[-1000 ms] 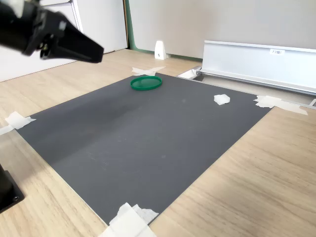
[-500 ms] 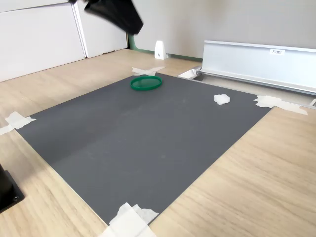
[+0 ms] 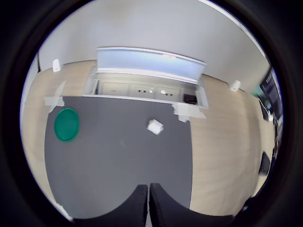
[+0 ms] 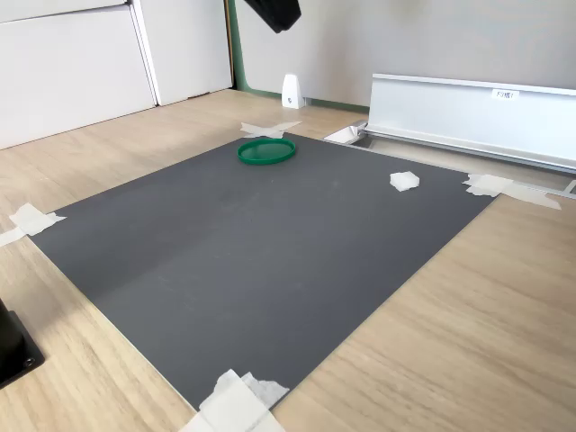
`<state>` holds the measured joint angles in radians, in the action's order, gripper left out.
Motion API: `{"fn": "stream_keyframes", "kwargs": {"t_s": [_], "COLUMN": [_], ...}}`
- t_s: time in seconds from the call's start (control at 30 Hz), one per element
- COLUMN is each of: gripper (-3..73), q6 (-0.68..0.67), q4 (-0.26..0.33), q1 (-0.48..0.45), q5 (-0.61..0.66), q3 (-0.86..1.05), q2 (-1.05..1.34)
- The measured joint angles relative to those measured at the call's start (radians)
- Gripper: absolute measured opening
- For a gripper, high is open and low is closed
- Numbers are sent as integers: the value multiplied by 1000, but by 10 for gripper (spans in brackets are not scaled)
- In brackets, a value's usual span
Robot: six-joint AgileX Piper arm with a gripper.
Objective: Grasp a white terminal and put it on the green lid.
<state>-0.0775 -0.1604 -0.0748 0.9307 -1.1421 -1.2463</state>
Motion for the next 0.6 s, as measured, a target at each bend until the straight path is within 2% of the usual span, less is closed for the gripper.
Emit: {"fn": "stream_keyframes", "kwargs": {"t_s": [0.1,0.27,0.47,0.6], "gripper": [-8,-8,-8,-8], "q6": [-43,-88,-203,-421], "q4": [79,201,228,229], "q1": [-17,-121,-245,-279], "q5": [13,27,64,114], "q3": [-46,-89,-133,-163], "q2": [-24,-46,-92,-151]}}
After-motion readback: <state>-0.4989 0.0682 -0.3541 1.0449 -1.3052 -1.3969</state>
